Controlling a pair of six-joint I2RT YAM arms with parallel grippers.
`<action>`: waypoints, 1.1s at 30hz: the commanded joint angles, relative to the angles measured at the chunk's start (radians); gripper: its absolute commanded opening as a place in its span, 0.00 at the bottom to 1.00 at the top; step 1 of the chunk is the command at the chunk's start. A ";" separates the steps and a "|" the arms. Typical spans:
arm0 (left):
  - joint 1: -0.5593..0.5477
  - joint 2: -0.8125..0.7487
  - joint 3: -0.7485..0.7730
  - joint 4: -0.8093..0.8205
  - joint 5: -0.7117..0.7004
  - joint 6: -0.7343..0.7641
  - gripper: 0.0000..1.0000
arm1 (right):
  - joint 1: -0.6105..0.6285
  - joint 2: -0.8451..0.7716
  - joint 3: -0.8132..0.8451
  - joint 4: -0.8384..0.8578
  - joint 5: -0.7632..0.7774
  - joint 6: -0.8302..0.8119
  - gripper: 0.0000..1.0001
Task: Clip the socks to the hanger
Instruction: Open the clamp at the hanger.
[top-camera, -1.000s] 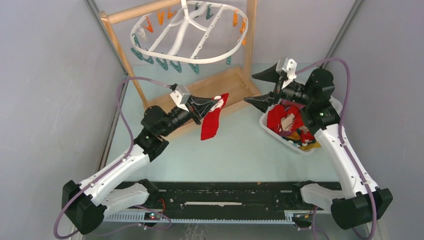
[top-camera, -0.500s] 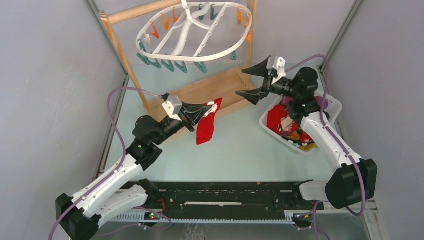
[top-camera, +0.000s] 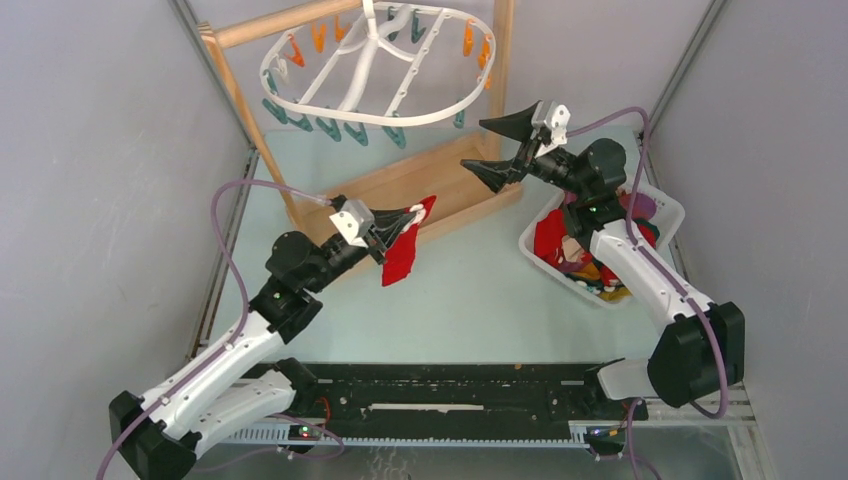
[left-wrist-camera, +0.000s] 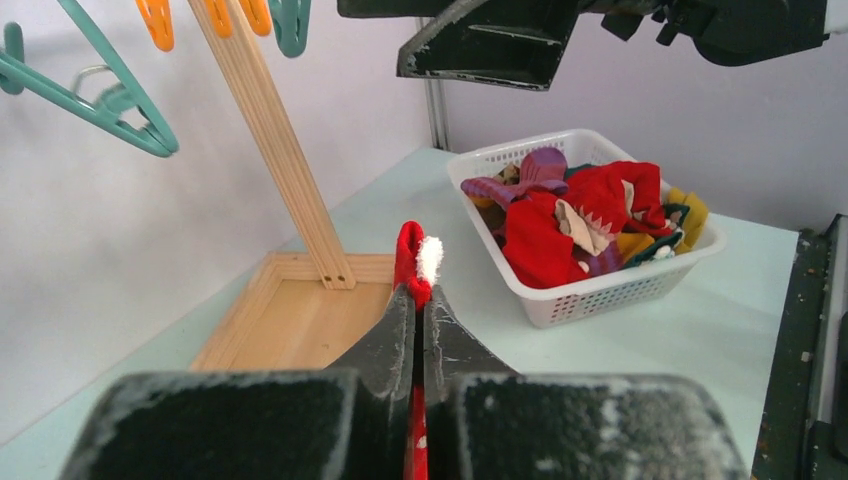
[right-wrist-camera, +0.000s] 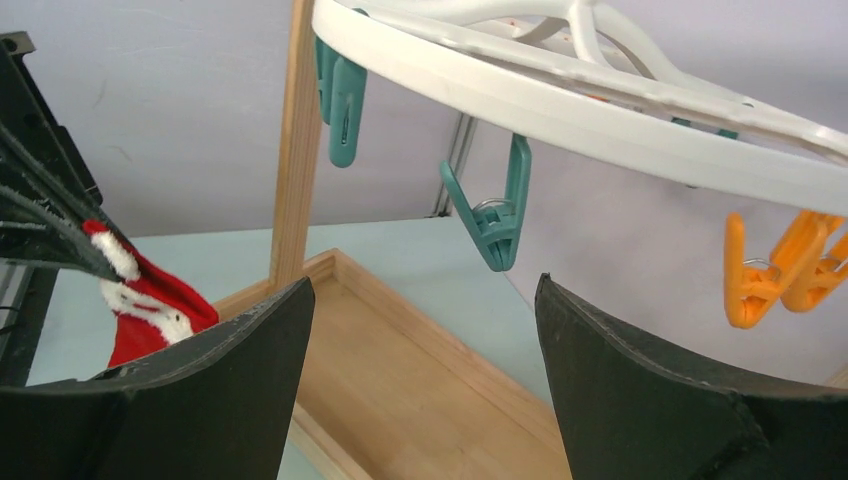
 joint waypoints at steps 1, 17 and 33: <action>-0.003 0.029 0.061 0.035 -0.016 0.059 0.00 | 0.005 0.025 0.032 0.093 0.033 0.027 0.88; -0.004 0.190 0.162 0.101 0.025 0.012 0.00 | -0.054 0.175 0.155 0.321 -0.009 0.219 0.76; -0.004 0.213 0.196 0.079 0.032 0.001 0.00 | -0.014 0.227 0.179 0.380 -0.004 0.300 0.74</action>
